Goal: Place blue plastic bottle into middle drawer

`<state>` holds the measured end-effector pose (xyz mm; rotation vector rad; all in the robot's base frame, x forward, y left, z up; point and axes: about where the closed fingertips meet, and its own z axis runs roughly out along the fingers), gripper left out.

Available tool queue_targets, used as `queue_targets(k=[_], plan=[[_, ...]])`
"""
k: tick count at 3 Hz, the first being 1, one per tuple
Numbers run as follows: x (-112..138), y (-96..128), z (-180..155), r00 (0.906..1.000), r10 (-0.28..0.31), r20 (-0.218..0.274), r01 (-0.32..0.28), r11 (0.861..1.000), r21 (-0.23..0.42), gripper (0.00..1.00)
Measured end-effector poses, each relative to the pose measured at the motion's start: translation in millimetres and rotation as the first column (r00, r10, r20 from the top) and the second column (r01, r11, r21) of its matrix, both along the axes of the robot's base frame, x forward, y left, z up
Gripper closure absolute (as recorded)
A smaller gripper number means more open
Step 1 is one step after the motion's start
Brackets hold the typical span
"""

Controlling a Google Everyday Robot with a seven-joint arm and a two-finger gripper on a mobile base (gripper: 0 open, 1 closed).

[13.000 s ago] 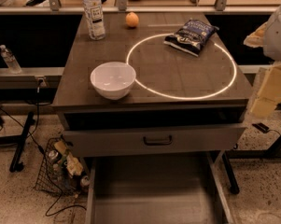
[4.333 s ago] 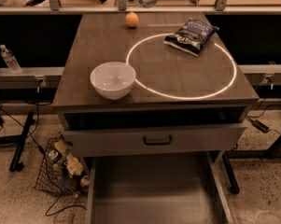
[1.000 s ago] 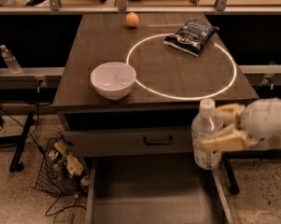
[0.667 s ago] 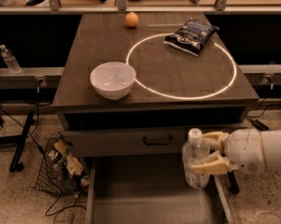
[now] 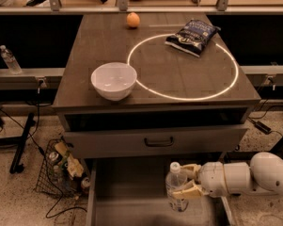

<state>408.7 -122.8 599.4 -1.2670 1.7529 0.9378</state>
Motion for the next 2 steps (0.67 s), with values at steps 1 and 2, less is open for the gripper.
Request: queue_targets(k=[1,2], plan=[[1.1,1.2,-2.2,1.0,-0.004,0.005,0.004,1.0,0.002,1.0],[11.8,12.7,-23.7,0.9975,-0.041,0.058,0.04,0.999,0.025,1.0]])
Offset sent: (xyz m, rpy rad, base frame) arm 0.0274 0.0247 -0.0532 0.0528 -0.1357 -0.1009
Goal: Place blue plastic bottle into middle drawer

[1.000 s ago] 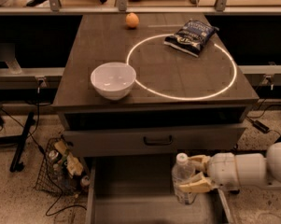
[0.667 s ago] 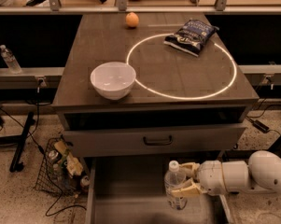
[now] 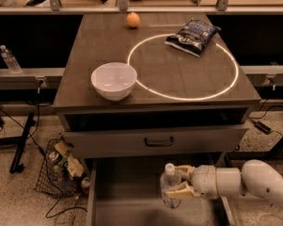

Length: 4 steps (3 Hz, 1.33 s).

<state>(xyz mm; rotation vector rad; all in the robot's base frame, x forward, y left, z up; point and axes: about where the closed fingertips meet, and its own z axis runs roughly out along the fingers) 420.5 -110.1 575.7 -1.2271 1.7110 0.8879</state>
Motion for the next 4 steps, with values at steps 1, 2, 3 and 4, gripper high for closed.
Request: queue_targets(k=[1,2,3,4], plan=[[13.3,13.4,-30.9,0.9987,-0.025,0.043,0.024,0.999,0.021,1.0],[25.8,28.6,-59.7,0.9965,-0.017,0.082,0.014,0.999,0.033,1.0],[35.4,43.4,-80.5,0.9926,0.005,0.121,-0.012,0.998,0.058,1.0],[39.9,51.8,-91.5,0.9864,0.027,0.162,-0.037,0.998,0.057,1.0]])
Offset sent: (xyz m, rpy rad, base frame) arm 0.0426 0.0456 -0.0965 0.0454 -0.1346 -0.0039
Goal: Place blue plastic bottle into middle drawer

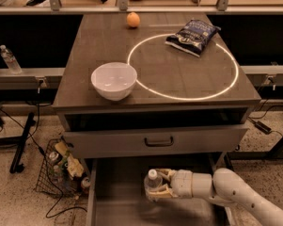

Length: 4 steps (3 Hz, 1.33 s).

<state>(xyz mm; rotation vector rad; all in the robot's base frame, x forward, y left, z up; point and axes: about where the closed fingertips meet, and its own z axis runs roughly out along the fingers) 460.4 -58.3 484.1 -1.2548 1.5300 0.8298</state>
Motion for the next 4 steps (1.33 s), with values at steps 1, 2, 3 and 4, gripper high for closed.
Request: queue_targets(k=[1,2,3,4], plan=[[2.1,5.4,-12.4,0.999,0.019,0.039,-0.018,0.999,-0.032,1.0],[2.3,9.2,-26.1,0.9984,0.035,0.044,-0.032,0.998,-0.063,0.85],[2.4,11.1,-33.5,0.9982,0.044,0.04,-0.041,0.996,-0.077,0.62],[2.4,11.1,-31.5,0.9982,0.044,0.04,-0.041,0.996,-0.077,0.38]])
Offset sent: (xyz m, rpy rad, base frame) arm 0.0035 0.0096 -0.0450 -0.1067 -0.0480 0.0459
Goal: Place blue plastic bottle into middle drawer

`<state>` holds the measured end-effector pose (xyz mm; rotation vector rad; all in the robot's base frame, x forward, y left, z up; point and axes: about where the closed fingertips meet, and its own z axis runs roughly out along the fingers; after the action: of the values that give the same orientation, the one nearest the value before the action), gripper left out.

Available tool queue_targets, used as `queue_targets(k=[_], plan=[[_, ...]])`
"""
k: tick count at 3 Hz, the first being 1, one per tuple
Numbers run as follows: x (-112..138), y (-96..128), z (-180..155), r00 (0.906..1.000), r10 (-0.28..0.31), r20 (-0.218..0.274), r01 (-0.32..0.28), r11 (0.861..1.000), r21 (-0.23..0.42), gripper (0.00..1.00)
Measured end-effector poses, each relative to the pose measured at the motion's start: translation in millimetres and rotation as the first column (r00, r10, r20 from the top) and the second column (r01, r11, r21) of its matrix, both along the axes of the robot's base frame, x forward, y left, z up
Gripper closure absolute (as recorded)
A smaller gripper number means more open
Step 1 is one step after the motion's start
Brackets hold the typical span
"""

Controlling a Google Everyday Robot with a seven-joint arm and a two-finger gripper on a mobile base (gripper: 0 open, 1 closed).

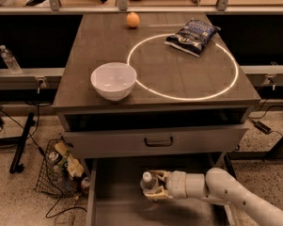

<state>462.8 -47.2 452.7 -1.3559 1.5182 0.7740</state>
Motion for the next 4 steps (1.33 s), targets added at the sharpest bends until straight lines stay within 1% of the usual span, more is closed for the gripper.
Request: queue_targets(k=[1,2,3,4], plan=[[0.0,0.0,0.1,1.0,0.0,0.0,0.0,1.0,0.0,0.15],[-3.5,-4.1,-7.1,0.9998,-0.01,-0.018,0.01,1.0,-0.012,0.0],[-7.8,-13.0,-11.8,0.999,-0.031,-0.032,0.031,0.999,-0.023,0.0],[-12.3,-72.6,-5.8,0.9831,-0.174,-0.059,0.173,0.985,-0.016,0.0]])
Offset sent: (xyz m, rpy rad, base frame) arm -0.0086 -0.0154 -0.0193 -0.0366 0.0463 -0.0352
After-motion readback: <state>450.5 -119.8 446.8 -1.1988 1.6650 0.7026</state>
